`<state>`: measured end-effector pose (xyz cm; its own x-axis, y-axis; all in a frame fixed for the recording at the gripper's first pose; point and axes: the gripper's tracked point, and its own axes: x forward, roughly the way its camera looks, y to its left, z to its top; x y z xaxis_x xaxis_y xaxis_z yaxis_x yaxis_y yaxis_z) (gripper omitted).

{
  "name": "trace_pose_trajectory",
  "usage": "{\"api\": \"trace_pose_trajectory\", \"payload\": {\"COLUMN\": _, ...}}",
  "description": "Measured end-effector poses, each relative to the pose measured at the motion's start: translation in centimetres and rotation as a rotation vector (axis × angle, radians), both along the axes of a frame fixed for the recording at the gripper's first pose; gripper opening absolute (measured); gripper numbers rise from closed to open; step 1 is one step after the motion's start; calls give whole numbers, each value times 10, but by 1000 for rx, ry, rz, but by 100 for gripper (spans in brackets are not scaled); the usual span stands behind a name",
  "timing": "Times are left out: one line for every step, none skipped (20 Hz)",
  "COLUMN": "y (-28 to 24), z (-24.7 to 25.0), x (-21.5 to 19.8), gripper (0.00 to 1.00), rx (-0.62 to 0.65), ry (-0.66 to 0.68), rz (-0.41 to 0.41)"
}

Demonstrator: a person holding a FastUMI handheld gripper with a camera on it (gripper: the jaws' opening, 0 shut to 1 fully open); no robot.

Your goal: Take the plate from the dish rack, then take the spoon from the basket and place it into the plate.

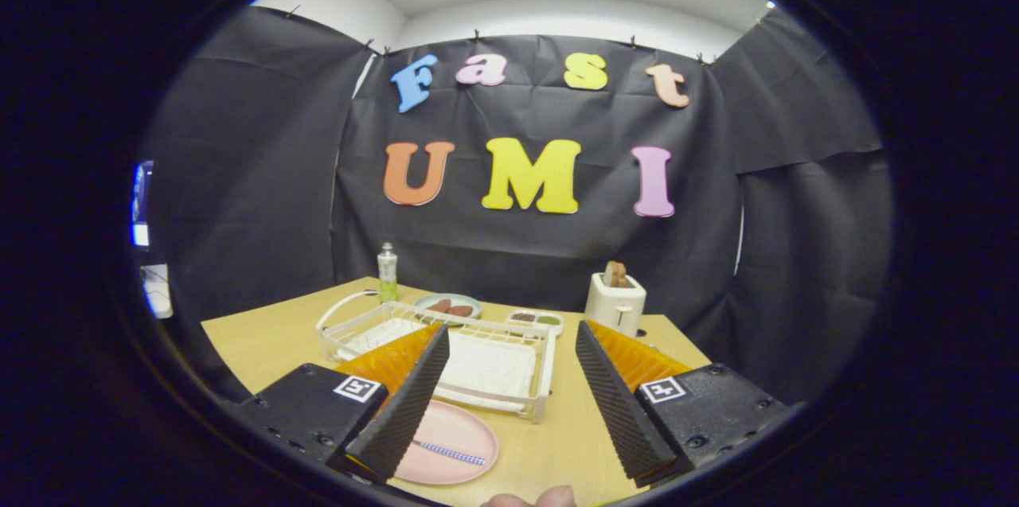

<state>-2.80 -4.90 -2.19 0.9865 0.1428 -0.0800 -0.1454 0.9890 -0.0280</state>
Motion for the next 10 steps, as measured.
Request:
{"api": "trace_pose_trajectory", "payload": {"y": -4, "z": -4, "x": -5, "gripper": 100, "rx": 5, "ry": -7, "rz": -19}}
{"api": "trace_pose_trajectory", "payload": {"y": -7, "z": -7, "x": -10, "gripper": 100, "rx": 12, "ry": -12, "rz": -34}}
{"api": "trace_pose_trajectory", "payload": {"y": -10, "z": -9, "x": -15, "gripper": 100, "rx": 23, "ry": -20, "rz": -50}}
{"api": "trace_pose_trajectory", "payload": {"y": -11, "z": -9, "x": -21, "gripper": 100, "rx": 40, "ry": -30, "rz": -63}}
{"api": "trace_pose_trajectory", "payload": {"y": -9, "z": -13, "x": -25, "gripper": 100, "rx": 57, "ry": -31, "rz": -66}}
{"api": "trace_pose_trajectory", "payload": {"y": -6, "z": -16, "x": -30, "gripper": 100, "rx": 69, "ry": -29, "rz": -64}}
{"api": "trace_pose_trajectory", "payload": {"y": -5, "z": -18, "x": -33, "gripper": 100, "rx": 83, "ry": -32, "rz": -67}}
{"api": "trace_pose_trajectory", "payload": {"y": -5, "z": -19, "x": -36, "gripper": 100, "rx": 91, "ry": -36, "rz": -73}}
{"api": "trace_pose_trajectory", "payload": {"y": -4, "z": -21, "x": -39, "gripper": 100, "rx": 99, "ry": -41, "rz": -75}}
{"api": "trace_pose_trajectory", "payload": {"y": -4, "z": -22, "x": -41, "gripper": 100, "rx": 104, "ry": -42, "rz": -79}}
